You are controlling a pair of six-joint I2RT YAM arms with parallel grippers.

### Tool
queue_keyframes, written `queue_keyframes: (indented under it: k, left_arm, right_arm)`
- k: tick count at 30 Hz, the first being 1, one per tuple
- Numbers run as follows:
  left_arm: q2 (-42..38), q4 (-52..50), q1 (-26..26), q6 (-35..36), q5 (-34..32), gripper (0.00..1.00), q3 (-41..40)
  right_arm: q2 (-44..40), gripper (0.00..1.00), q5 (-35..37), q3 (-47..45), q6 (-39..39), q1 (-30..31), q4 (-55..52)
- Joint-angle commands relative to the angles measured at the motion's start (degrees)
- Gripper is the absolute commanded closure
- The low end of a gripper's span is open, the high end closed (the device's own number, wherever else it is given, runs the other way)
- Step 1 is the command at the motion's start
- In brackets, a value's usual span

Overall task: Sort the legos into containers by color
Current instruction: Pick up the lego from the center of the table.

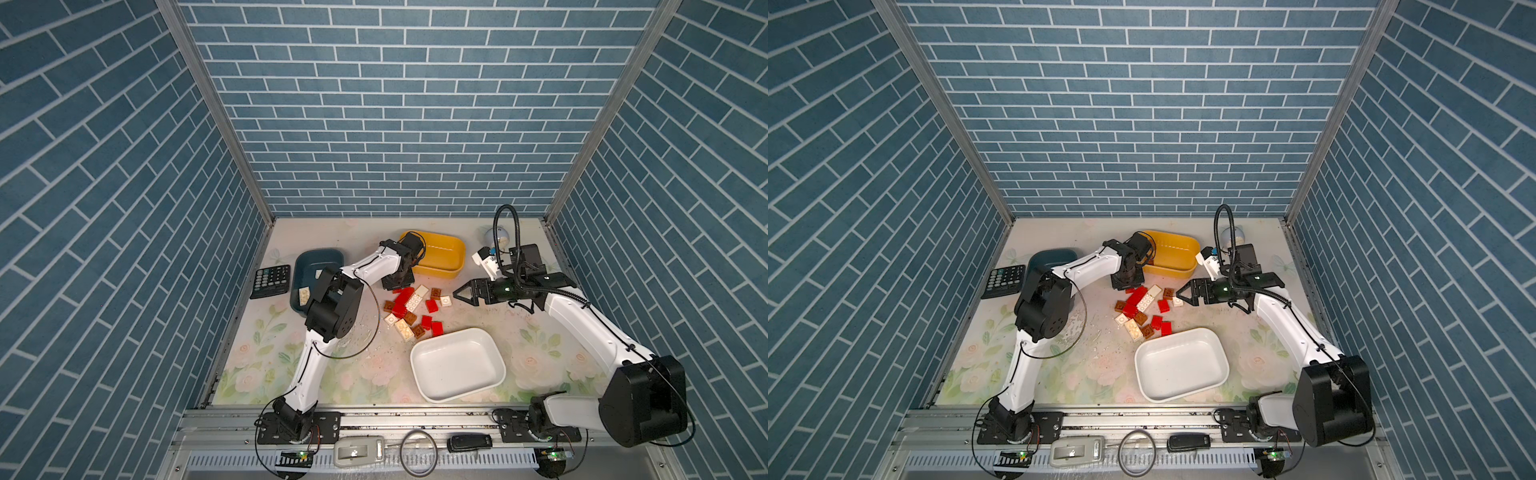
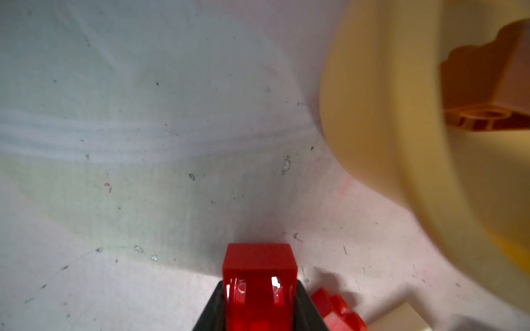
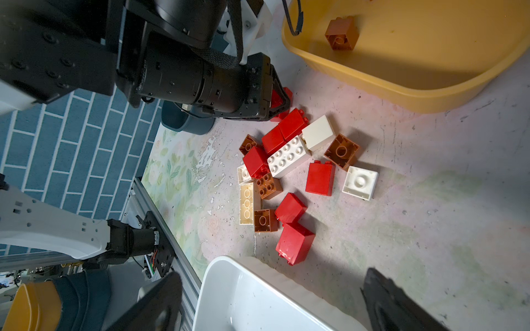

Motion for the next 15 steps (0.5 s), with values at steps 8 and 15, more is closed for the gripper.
queue_keyframes:
  k: [8, 15]
  left_arm:
    - [-8.3, -6.6, 0.0, 6.8, 0.2, 0.68, -0.9]
    - [-19.8, -10.0, -4.2, 10.0, 6.0, 0.68, -5.3]
  right_arm:
    - [0.1, 0.01, -0.9, 0.6, -2.2, -0.5, -1.5]
    - [-0.5, 0.01, -1.0, 0.2, -2.9, -1.8, -2.4]
